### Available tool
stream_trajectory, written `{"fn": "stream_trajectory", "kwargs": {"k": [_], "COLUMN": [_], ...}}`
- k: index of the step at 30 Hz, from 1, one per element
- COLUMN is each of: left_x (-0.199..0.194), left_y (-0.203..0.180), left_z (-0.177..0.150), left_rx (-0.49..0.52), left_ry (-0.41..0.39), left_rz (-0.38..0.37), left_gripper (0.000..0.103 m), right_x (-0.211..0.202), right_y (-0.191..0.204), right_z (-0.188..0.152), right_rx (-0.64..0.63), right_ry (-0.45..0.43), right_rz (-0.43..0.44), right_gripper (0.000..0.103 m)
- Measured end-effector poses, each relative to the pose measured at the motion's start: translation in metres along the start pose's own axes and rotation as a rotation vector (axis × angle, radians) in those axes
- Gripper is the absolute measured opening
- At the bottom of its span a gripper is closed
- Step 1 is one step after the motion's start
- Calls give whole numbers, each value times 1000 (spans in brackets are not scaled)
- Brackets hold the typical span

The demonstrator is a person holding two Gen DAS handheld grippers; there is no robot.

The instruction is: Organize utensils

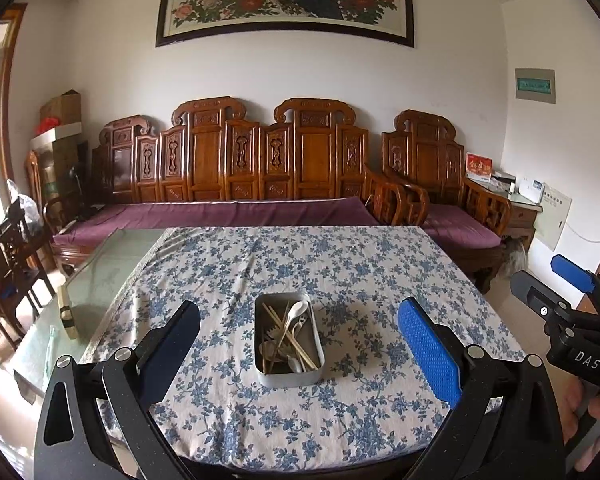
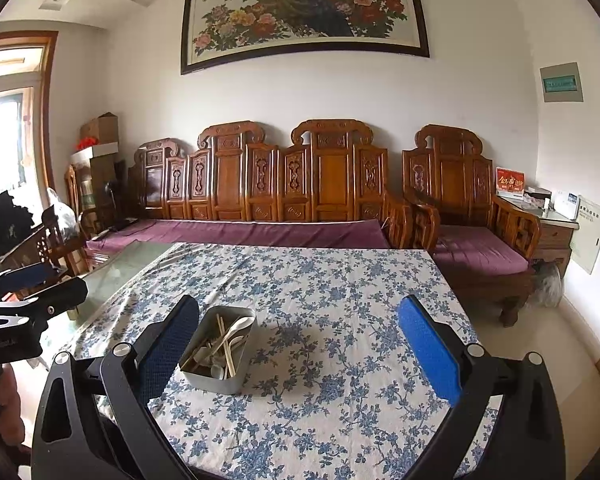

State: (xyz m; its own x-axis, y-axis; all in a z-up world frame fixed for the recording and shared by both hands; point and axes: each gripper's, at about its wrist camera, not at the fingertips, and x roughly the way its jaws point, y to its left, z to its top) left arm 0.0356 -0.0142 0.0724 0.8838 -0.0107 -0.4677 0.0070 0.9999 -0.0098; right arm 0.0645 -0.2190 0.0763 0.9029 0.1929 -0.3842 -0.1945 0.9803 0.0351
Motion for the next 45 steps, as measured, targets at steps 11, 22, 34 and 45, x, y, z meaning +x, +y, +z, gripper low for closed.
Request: {"fn": "stream_trajectory", "kwargs": {"k": [11,22,34,45], "left_x": [3,2,1,-2], "left_y": [0,-2,-3,-4], "left_z": [-3,-4,-4,-1], "left_rx": [4,11,11,14], "left_ry": [15,14,13,4], "left_rz": [-1,-6,-8,-11], "left_gripper": [96,96,96,96], "right_x": [-1,0,0,0], "right_y": [1,1,2,3], "right_z": [0,-2,-2,-2], "right_rx": [0,0,1,4], "right_ry": [-1,1,0,2], "right_rz": [0,0,-1,1], "right_gripper": [100,100,100,100]}}
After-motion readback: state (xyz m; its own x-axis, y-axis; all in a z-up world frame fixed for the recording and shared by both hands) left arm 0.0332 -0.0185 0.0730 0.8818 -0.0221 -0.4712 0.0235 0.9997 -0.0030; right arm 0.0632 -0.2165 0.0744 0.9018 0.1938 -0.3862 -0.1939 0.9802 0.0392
